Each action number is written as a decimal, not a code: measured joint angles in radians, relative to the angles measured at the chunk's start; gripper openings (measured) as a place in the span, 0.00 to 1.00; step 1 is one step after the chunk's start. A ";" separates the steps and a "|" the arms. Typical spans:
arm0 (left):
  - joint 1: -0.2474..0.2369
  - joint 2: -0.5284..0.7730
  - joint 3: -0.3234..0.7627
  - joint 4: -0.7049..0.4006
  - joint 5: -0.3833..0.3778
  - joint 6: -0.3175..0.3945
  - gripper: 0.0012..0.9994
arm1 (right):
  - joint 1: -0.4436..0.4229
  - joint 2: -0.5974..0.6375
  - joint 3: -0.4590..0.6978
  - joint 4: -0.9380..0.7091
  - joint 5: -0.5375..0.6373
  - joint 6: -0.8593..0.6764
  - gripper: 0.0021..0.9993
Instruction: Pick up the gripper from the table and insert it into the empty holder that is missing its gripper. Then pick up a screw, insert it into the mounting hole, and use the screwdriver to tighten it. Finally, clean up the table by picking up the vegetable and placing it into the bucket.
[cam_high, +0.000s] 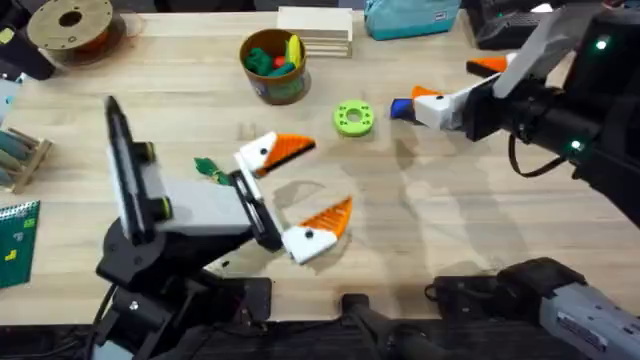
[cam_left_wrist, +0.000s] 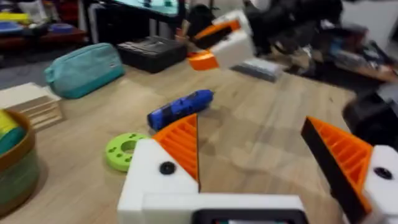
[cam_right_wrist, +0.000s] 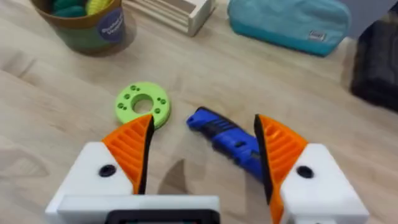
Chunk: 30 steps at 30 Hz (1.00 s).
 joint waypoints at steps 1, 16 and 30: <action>0.000 0.000 0.008 -0.002 -0.029 -0.025 0.99 | 0.000 0.000 0.000 -0.007 -0.008 0.018 0.87; 0.000 0.432 0.771 -0.945 -0.587 -0.157 0.99 | 0.000 0.000 0.000 -0.022 -0.041 0.213 0.87; 0.249 0.909 0.943 -1.236 -0.787 -0.655 0.99 | 0.000 0.000 0.000 -0.022 -0.041 0.281 0.87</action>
